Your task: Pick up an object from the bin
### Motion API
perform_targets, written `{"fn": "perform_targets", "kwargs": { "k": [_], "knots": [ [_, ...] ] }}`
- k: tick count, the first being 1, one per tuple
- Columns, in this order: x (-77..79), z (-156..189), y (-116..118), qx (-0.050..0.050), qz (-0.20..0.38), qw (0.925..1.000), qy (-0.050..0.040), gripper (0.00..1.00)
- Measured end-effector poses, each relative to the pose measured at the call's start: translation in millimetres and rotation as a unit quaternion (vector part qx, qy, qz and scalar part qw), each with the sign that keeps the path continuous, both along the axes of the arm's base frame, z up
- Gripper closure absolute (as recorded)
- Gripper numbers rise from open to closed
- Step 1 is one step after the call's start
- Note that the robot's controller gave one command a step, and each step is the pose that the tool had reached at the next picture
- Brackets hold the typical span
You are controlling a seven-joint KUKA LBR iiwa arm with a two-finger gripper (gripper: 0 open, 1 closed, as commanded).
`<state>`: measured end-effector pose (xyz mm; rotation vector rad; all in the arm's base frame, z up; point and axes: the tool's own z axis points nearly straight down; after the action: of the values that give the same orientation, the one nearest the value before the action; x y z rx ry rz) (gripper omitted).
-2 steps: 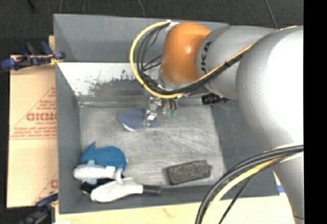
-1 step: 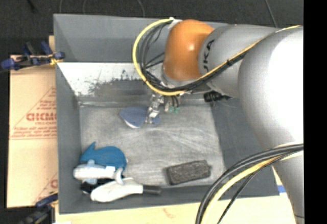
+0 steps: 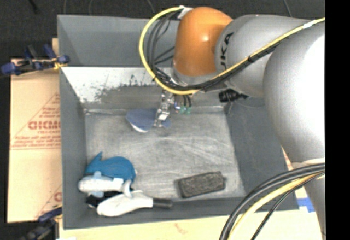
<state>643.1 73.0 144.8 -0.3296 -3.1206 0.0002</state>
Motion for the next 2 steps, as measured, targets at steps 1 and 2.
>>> {"fn": "perform_targets", "kwargs": {
  "k": [1, 2],
  "knots": [
    [5.9, -12.1, -16.2, 0.0, 0.012, 0.9999, -0.0118, 1.0],
    [-4.9, -3.6, -17.9, -0.001, 0.011, 0.9999, 0.0035, 1.0]
  ]
}}
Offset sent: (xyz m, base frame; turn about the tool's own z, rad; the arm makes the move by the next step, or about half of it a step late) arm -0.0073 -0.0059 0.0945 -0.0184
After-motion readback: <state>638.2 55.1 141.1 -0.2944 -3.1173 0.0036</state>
